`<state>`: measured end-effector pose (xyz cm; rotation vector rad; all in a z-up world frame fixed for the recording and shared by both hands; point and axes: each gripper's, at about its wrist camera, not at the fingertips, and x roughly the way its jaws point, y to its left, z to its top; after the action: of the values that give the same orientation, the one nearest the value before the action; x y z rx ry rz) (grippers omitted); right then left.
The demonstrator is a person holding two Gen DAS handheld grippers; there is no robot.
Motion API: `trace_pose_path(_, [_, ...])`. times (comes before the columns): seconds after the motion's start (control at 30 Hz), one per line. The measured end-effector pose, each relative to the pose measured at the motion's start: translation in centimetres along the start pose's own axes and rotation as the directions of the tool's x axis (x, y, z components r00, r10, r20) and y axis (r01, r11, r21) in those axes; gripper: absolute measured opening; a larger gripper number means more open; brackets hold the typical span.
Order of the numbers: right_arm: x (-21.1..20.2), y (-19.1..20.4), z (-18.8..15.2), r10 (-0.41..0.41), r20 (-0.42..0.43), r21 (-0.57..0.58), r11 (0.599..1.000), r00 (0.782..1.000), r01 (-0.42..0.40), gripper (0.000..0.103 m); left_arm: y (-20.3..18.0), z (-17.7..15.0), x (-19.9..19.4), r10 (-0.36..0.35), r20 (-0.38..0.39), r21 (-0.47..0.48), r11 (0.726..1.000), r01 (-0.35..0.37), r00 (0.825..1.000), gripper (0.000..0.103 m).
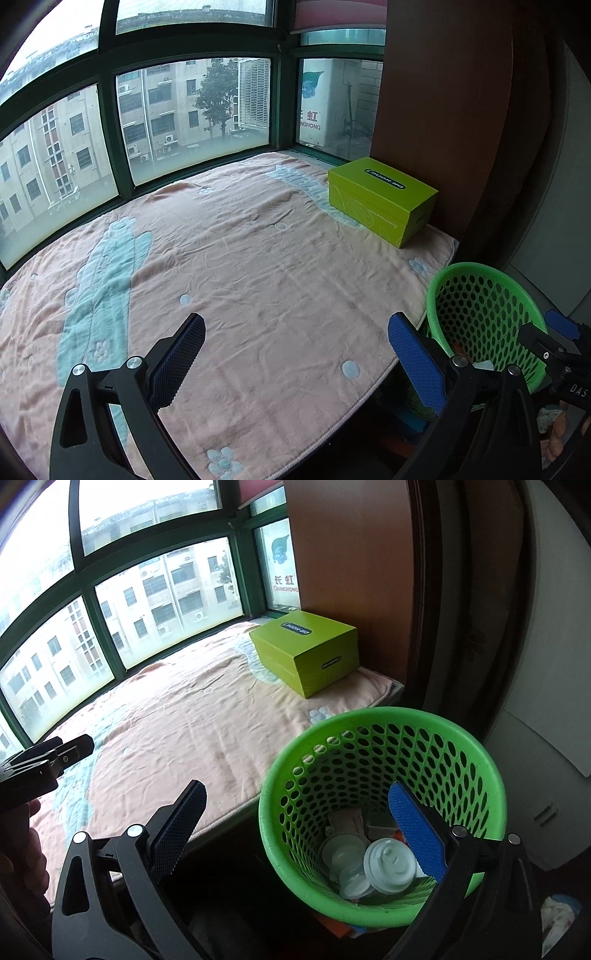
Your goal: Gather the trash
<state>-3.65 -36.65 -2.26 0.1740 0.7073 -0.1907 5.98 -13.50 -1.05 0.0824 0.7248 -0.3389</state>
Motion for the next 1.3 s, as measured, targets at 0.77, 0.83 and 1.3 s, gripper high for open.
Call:
trace_pose_path(0.77, [-2.5,2.1,0.6,0.059,0.058,-0.003,0.998,0.997,-0.059,0.098,1.6,-0.5,-4.6,0.04,0.086,-0.016,0.999,-0.039,0.995,0.096])
trace_pose_path(0.83, [-2.6,2.2,0.7,0.063,0.062,-0.005,0.998,0.996,-0.063,0.098,1.6,-0.5,-4.7,0.042,0.087,-0.018,0.999,-0.041,0.995,0.096])
trace_pose_path(1.3, [-2.8,2.8,0.7,0.086,0.068,-0.014,0.996,0.994,-0.085,0.098,1.8,-0.6,-5.5,0.047,0.101,-0.021,0.999,-0.045,0.994,0.096])
